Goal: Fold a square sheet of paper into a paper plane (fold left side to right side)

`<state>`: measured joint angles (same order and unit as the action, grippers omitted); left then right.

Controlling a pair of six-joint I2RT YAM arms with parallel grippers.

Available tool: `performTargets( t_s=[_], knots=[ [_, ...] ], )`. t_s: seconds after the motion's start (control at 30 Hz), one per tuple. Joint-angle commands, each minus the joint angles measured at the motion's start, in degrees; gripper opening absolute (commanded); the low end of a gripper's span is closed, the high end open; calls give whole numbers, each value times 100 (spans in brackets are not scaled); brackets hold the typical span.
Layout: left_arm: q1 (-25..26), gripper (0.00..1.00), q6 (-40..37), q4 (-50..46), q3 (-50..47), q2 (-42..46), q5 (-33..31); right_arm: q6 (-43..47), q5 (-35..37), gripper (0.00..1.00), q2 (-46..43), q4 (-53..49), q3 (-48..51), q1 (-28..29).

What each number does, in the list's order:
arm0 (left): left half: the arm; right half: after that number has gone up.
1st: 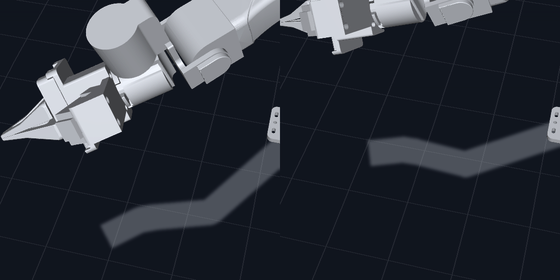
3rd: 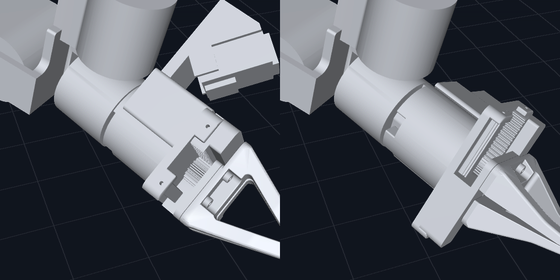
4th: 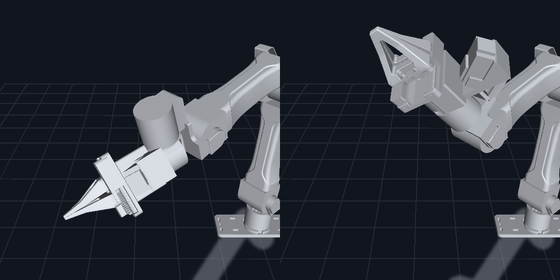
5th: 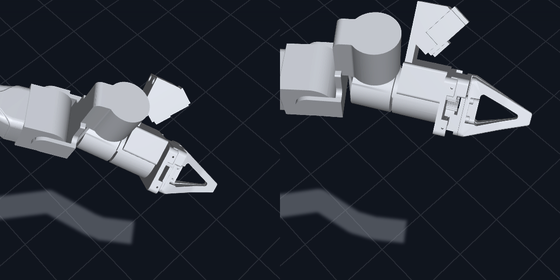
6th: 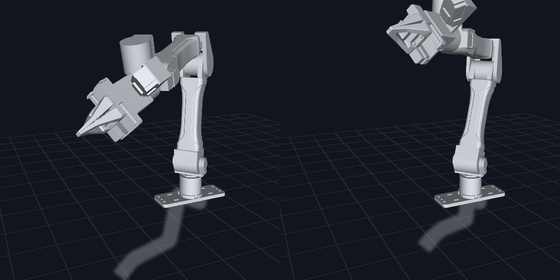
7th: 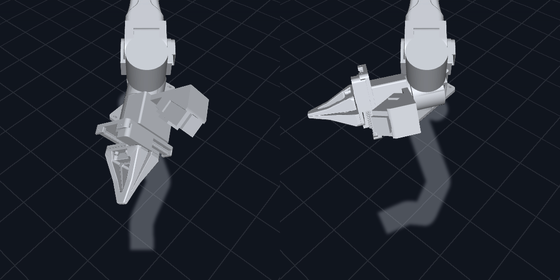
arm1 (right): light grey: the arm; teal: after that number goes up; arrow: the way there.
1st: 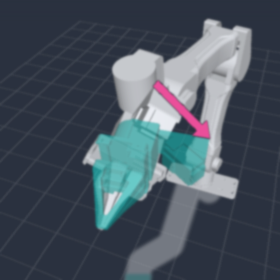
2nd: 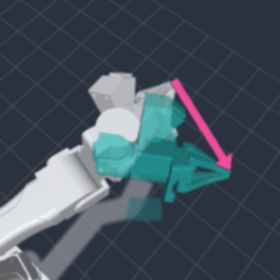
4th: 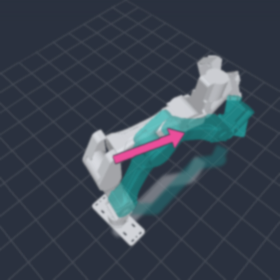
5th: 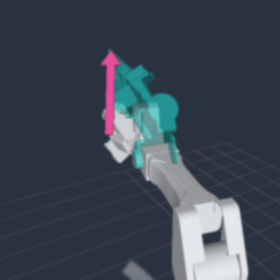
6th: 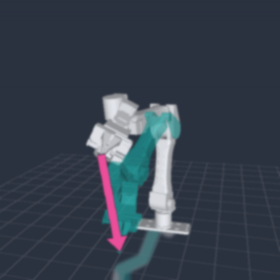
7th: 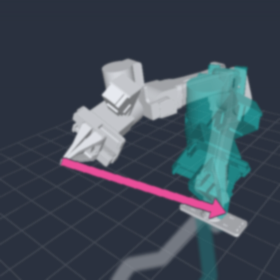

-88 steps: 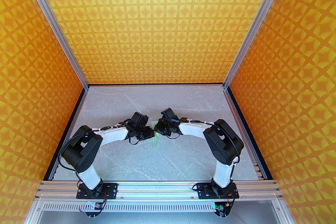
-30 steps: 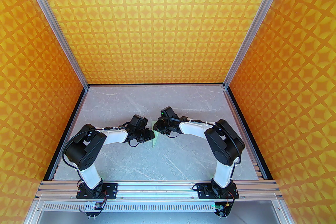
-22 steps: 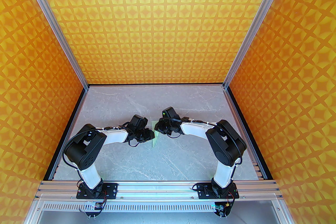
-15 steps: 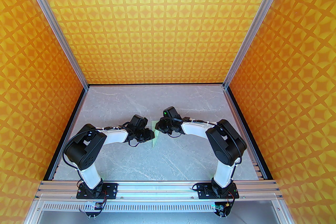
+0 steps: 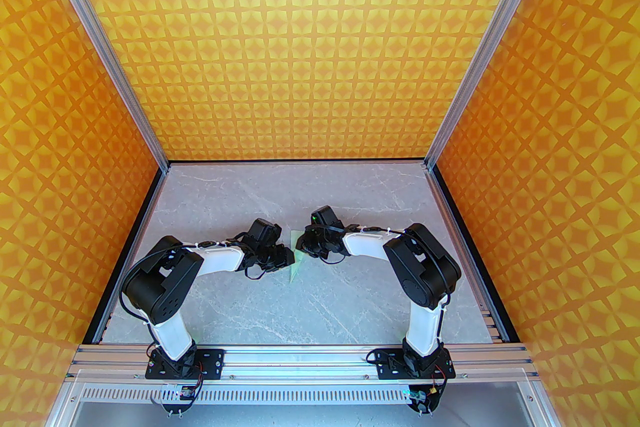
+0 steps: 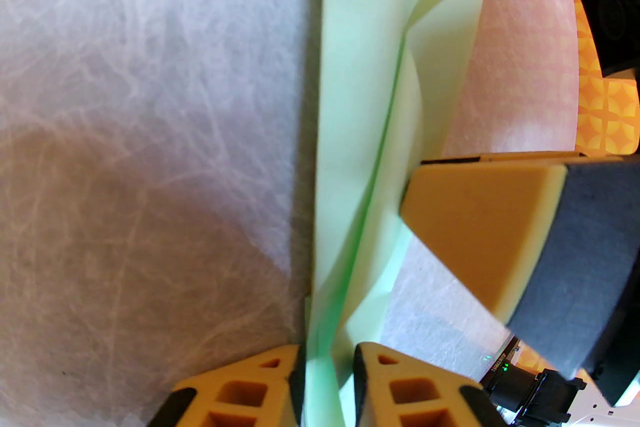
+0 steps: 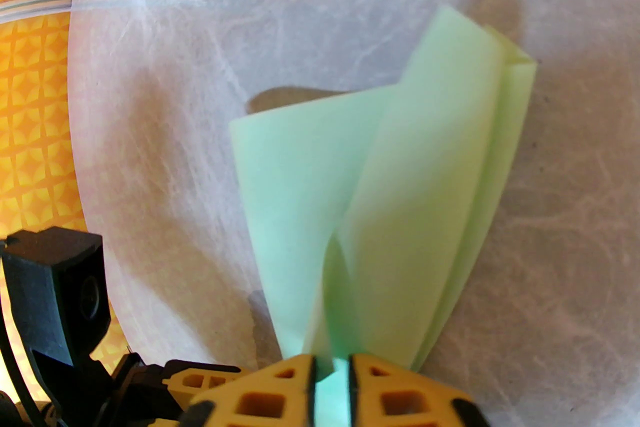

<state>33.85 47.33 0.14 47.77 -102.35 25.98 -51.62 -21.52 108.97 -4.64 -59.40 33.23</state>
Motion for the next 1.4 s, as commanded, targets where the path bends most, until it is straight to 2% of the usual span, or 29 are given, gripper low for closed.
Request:
performTargets(
  t_s=[0.0, 0.13, 0.27, 0.37, 0.43, 0.67, 1.03, 1.37],
  knots=[
    [231, 26, -127, -23, 16, -416, -50, 134, -80, 25, -26, -88, -89, -27],
    [230, 26, -136, -45, 35, -442, -49, 191, -116, 38, -189, -183, -142, -27],
    [234, 26, -136, -58, 50, -452, -49, 253, -125, 44, -419, -269, -127, -27],
    [236, 26, -144, -60, 60, -461, -49, 338, -94, 44, -588, -381, -114, -27],
    [245, 26, -145, -60, 66, -462, -49, 395, -94, 42, -627, -418, -108, -27],
    [263, 26, -145, -84, 82, -462, -49, 424, -227, 24, -391, -311, -108, -27],
    [289, 26, -175, -147, 117, -397, -52, 475, -60, 22, -27, -361, -141, -27],
    [298, 24, -180, -252, 82, 62, -5, 520, 9, 21, -21, -401, -83, -27]
  ],
)
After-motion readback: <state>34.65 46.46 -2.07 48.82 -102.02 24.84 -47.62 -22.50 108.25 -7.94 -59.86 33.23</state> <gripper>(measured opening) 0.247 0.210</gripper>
